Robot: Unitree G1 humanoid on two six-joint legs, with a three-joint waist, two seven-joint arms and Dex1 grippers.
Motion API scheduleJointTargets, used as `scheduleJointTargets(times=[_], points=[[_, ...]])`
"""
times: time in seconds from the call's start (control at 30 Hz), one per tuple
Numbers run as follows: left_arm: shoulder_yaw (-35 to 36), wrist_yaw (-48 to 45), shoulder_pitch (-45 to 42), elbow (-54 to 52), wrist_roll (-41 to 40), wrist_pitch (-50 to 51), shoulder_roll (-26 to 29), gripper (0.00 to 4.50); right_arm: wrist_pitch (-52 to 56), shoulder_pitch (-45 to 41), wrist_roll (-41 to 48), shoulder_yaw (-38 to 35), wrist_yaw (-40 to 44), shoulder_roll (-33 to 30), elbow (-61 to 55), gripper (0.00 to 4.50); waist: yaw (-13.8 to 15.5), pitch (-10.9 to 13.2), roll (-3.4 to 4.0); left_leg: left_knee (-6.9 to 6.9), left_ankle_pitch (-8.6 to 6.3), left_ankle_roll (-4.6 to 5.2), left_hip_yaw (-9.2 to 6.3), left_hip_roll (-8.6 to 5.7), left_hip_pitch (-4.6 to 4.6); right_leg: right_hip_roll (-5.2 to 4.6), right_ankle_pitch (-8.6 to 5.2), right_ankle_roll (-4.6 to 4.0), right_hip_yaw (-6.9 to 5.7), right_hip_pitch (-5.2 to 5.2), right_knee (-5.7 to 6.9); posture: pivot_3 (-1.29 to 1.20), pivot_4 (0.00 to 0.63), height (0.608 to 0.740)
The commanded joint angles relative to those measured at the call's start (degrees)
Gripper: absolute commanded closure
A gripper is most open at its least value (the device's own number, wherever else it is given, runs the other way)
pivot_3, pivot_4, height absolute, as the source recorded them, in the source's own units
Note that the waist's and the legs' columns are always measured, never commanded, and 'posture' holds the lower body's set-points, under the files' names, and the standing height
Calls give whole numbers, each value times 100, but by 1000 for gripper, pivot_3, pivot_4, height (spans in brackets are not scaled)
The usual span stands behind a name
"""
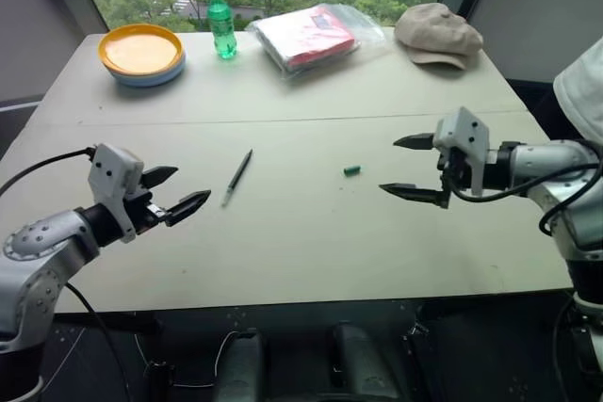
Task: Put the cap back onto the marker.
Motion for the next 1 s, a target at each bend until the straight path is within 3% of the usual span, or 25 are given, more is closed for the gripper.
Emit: scheduleJointTargets(times=[0.03, 0.23, 0.57, 1.0], points=[[-240, 344, -235, 146, 309, -140, -213, 103, 17, -58, 70, -75, -34, 44, -225, 0, 8, 0, 0, 0, 0, 0, 0, 0, 0, 0, 0, 0, 0, 0, 0, 0, 150, 740], [-1141, 1437, -1071, 956, 1266, -195, -1137, 103, 80, 71, 82, -31, -104, 160, -359, 0, 22, 1, -5, 6, 0, 0, -2, -3, -3, -2, 9, 14, -1, 4, 1, 0, 150, 740], [-1758, 2390, -1780, 1714, 2024, -345, -2509, 103, 192, 186, 103, 27, -126, 203, -546, 0, 15, 1, -7, 5, 0, 0, -4, -2, -1, 0, 11, 17, -1, 3, 4, 0, 150, 740], [-1743, 2919, -1735, 1890, 2332, 161, -3075, 103, 214, 40, 79, 124, -50, 220, -512, 0, 19, 1, -7, 6, 0, 0, -3, -3, -1, 0, 11, 18, -1, 3, 5, 0, 150, 740]])
